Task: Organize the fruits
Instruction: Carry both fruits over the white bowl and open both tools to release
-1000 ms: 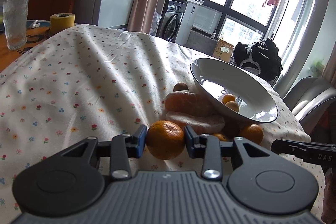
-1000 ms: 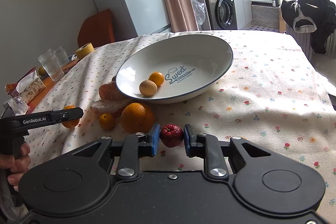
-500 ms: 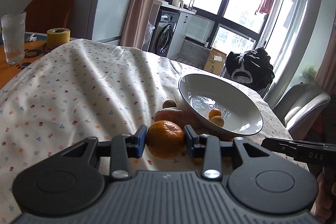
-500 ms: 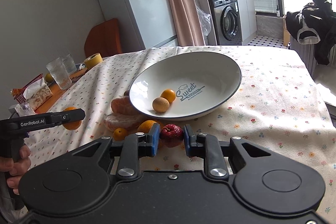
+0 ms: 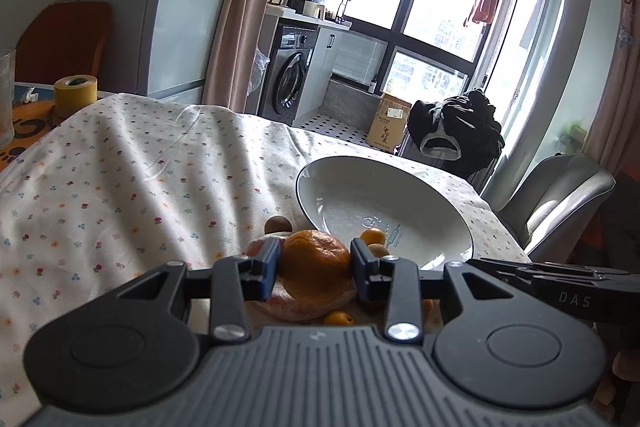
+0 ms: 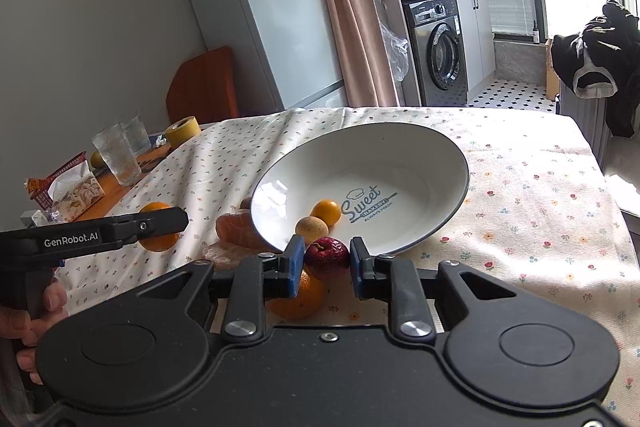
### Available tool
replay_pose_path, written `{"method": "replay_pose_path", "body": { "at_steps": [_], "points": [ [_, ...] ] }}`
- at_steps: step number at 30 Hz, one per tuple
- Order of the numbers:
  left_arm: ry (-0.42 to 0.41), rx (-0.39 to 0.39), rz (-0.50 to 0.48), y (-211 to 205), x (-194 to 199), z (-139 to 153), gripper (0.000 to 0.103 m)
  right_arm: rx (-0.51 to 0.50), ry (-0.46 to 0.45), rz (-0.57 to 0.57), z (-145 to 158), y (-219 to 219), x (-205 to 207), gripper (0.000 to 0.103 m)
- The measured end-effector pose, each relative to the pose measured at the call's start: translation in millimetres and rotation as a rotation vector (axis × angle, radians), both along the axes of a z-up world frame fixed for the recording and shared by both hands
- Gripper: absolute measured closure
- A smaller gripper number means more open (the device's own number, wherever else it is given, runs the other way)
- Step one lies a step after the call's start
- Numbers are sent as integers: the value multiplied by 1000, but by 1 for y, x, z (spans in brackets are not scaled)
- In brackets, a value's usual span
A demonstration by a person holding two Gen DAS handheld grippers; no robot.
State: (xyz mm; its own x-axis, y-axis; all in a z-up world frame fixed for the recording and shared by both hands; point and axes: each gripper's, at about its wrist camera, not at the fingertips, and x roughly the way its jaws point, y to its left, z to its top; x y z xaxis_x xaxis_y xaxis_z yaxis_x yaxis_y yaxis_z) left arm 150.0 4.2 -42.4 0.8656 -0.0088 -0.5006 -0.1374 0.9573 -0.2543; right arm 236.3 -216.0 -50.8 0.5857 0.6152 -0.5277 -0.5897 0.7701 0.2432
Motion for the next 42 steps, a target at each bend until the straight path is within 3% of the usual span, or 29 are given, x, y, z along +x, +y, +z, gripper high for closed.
{"method": "replay_pose_path", "body": {
  "at_steps": [28,42],
  "points": [
    [33,-7,-88,-51,71,-8,66,65,34,-33,-11,-27,38,80],
    [32,-37,-25,-29,56,-6,51,65,34,-21,-8,-18,40,80]
  ]
}}
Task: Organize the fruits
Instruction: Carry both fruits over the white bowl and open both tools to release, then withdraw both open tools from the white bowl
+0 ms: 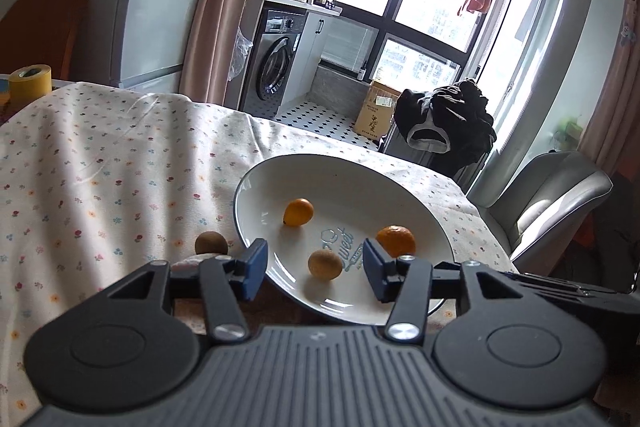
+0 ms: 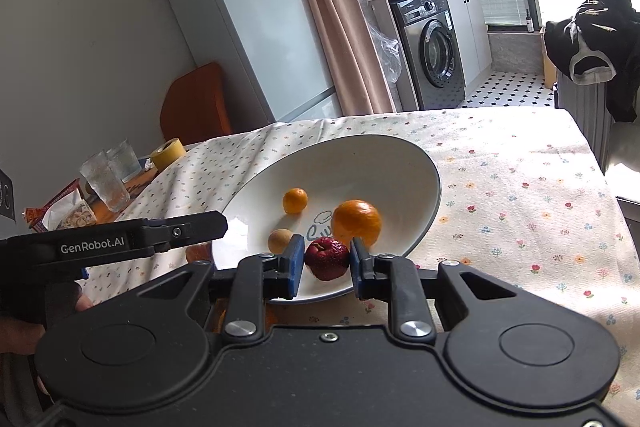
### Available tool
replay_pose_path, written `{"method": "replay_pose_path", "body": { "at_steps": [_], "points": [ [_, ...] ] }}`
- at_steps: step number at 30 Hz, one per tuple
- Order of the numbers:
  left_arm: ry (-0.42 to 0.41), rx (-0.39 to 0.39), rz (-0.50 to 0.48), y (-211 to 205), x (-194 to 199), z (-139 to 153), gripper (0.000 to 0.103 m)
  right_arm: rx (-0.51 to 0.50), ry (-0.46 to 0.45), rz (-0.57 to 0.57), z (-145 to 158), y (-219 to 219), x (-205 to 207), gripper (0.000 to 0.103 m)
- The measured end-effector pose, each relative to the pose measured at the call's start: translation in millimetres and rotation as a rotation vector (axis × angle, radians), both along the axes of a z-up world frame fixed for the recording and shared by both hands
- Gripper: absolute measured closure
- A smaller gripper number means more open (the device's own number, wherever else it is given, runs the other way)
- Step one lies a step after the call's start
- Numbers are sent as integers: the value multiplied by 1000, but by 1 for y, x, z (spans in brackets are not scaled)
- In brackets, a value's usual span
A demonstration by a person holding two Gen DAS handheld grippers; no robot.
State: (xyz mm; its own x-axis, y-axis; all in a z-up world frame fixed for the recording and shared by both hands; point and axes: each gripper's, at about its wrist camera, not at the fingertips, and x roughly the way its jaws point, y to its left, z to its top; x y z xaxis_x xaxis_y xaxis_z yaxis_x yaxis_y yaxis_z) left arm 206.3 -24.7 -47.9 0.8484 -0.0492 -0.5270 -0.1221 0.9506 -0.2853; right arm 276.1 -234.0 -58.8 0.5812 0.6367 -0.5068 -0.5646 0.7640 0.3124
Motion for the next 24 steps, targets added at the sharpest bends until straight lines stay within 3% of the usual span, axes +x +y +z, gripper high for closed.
{"method": "replay_pose_path", "body": {
  "at_steps": [6,10,15,24],
  "points": [
    [-9,6,31,14,-12,2,40,-8,-32,-6,10,7,-2,79],
    [1,8,47,21,-18,2,30,-19,-76,-27,17,11,-8,63],
    [-7,17,62,25,-28,4,22,-15,-56,-27,16,12,-12,61],
    [2,17,75,29,-43,5,16,-27,-75,-36,21,6,-29,39]
  ]
}}
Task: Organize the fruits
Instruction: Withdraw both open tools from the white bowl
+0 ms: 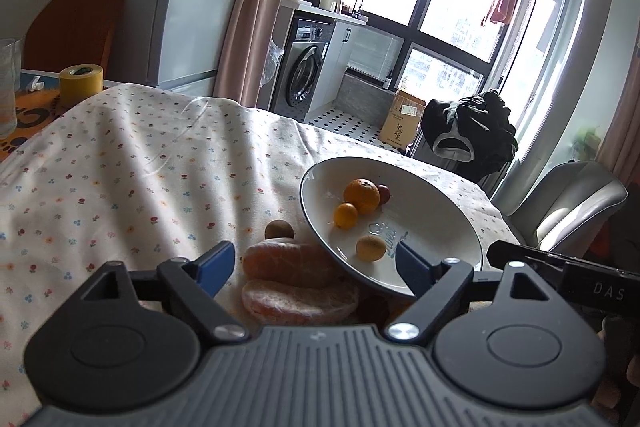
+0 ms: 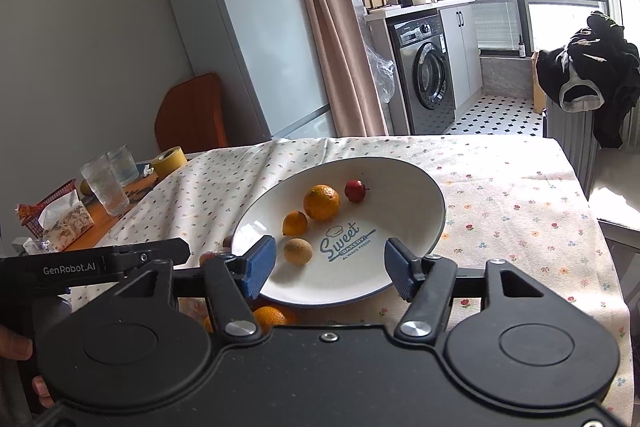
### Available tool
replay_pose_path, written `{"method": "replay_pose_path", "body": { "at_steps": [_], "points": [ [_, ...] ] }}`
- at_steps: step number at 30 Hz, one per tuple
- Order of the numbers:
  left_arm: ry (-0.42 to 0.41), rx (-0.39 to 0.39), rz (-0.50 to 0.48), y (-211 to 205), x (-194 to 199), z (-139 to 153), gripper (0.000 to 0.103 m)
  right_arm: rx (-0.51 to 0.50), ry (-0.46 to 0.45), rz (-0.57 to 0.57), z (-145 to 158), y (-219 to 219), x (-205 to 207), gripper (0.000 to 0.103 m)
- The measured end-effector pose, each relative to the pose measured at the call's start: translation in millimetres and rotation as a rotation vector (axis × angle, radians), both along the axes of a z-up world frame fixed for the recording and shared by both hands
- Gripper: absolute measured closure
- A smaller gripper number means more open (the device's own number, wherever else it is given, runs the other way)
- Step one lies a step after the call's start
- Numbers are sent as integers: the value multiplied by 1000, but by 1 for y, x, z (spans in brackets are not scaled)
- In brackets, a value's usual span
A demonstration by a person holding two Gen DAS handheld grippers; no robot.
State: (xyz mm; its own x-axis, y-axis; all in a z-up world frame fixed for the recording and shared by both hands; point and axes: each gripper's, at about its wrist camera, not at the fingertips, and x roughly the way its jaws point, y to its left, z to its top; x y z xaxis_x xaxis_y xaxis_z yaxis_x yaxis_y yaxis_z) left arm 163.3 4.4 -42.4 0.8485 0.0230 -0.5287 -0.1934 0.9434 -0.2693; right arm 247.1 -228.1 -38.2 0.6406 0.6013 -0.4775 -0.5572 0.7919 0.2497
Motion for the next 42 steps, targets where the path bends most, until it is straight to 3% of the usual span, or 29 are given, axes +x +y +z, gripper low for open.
{"method": "replay_pose_path", "body": {
  "at_steps": [8,12,18,28,36,42],
  "points": [
    [8,8,-29,-1,-15,4,12,9,-27,-9,6,-3,-18,7],
    [3,-13,-22,1,-23,8,12,13,-42,-8,11,-3,-25,1],
    [-43,-8,-11,5,-41,17,0,-7,-51,-49,16,-3,-33,0],
    [-45,15,4,10,-63,27,0,-12,-75,-71,24,1,-50,0],
    [-57,15,9,17,-79,28,0,-12,-26,-56,23,4,-56,0],
    [-51,65,39,18,-85,25,0,-36,-36,-48,21,8,-64,0]
  ]
}}
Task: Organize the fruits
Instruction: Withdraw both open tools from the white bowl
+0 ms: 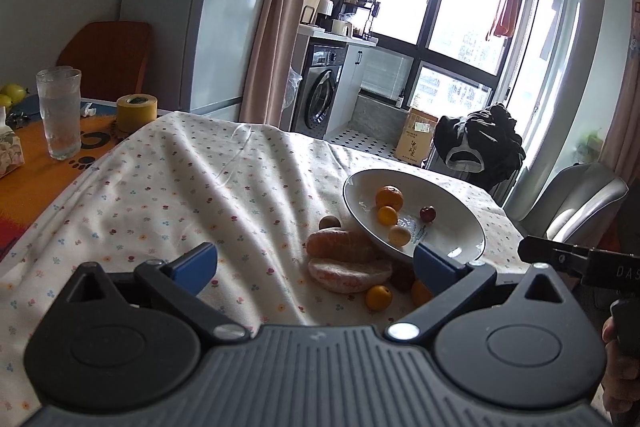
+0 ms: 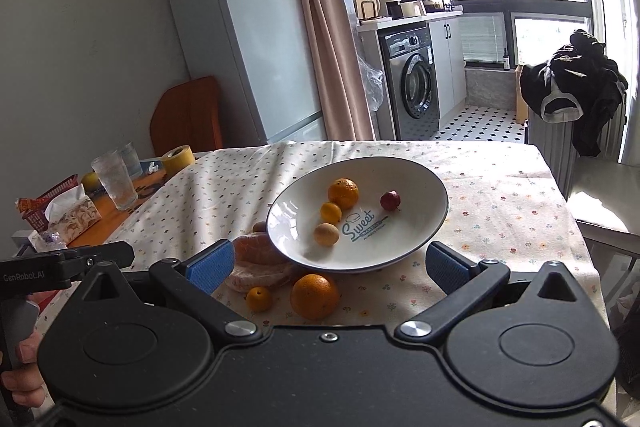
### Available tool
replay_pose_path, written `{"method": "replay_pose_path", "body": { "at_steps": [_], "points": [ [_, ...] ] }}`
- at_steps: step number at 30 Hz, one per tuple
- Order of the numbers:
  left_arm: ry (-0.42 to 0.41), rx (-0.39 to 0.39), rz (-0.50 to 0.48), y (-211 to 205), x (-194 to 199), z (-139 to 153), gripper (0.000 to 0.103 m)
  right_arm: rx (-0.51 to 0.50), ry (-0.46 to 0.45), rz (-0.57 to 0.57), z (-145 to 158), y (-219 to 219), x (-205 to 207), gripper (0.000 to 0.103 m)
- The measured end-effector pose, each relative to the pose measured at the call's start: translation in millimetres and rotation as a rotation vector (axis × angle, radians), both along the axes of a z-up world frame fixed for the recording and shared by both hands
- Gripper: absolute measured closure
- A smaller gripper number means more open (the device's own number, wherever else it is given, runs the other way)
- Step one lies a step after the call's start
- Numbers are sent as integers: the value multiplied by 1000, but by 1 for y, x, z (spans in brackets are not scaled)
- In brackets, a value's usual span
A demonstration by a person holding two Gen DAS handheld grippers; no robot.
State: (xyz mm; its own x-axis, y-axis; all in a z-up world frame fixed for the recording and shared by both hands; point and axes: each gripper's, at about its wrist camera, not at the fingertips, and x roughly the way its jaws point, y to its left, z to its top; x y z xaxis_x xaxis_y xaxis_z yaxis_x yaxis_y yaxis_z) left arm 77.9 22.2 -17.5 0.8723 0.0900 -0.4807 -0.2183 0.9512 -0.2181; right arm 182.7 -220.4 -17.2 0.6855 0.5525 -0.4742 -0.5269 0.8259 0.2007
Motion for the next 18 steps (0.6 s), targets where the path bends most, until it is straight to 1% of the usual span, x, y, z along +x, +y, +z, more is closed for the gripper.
{"method": "replay_pose_path", "body": {
  "at_steps": [5,11,18],
  "points": [
    [19,-6,0,1,-1,-7,0,20,28,4,-6,-3,0,0],
    [52,-19,-3,3,0,-17,0,-7,44,-2,-18,-2,-2,0],
    [92,6,4,-3,5,-25,0,-18,38,13,-26,-2,-4,0]
  ]
}}
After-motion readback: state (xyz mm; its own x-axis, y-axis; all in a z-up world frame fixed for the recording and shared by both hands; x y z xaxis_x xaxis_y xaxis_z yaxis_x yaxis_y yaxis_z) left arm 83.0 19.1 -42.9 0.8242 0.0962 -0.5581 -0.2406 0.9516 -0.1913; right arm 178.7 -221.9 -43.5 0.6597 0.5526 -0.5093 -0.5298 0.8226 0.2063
